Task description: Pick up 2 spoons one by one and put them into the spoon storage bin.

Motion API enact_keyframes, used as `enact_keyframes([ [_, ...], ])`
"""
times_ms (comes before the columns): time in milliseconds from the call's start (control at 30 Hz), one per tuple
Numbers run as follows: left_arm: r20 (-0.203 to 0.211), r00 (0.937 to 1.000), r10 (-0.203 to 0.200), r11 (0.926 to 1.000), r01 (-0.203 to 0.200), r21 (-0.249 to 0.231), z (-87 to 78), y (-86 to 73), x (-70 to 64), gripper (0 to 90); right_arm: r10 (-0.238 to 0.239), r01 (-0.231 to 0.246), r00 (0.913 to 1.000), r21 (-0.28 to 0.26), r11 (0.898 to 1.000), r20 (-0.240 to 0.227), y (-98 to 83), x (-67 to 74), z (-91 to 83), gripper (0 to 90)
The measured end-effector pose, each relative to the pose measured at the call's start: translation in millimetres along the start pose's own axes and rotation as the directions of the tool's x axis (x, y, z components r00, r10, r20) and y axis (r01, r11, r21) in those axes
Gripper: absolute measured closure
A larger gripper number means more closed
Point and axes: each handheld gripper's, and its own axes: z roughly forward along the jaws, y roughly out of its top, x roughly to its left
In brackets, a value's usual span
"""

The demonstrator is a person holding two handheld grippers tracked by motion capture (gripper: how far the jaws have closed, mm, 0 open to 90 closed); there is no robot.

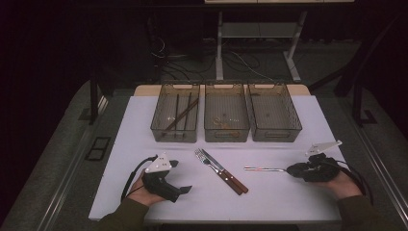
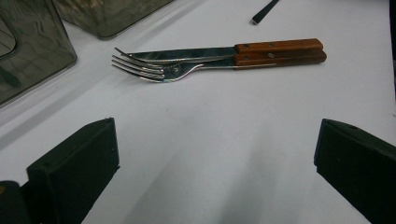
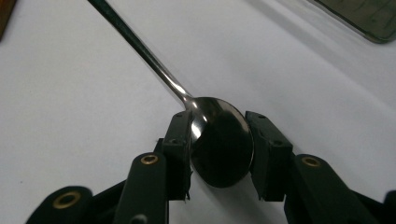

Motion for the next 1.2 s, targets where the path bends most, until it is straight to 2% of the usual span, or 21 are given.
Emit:
enact_keyframes([
  [133, 0.0, 1.0, 0.0, 1.0, 0.0, 0.0, 0.0, 0.0, 0.0, 0.0, -0.012, 0.012, 0.9999, 0.009, 1.0, 0.005, -0.1, 1.9, -1.3, 66.9],
  [267, 0.0, 1.0, 0.001, 1.0, -0.001, 0.001, 0.2, 0.0, -0.1, 0.0, -0.028, 0.028, 0.9995, 0.013, 1.0, -0.012, -3.7, 3.2, -3.4, 72.2],
  [467, 0.001, 1.0, 0.001, 1.0, -0.001, 0.002, 0.4, 0.1, -0.4, 0.0, -0.048, 0.048, 0.9988, 0.014, 0.999, 0.004, -5.7, 6.9, -4.1, 75.7],
  [933, 0.001, 1.0, 0.0, 1.0, 0.0, 0.002, 0.4, 0.2, -0.4, 0.0, -0.042, 0.042, 0.9991, 0.016, 0.999, 0.009, -7.2, 11.6, -4.9, 83.7],
  [1200, 0.002, 1.0, 0.0, 1.0, 0.0, 0.002, 0.3, 0.2, -0.5, 0.0, -0.011, 0.011, 0.9999, 0.019, 1.0, 0.007, -6.6, 11.8, -5.0, 84.5],
])
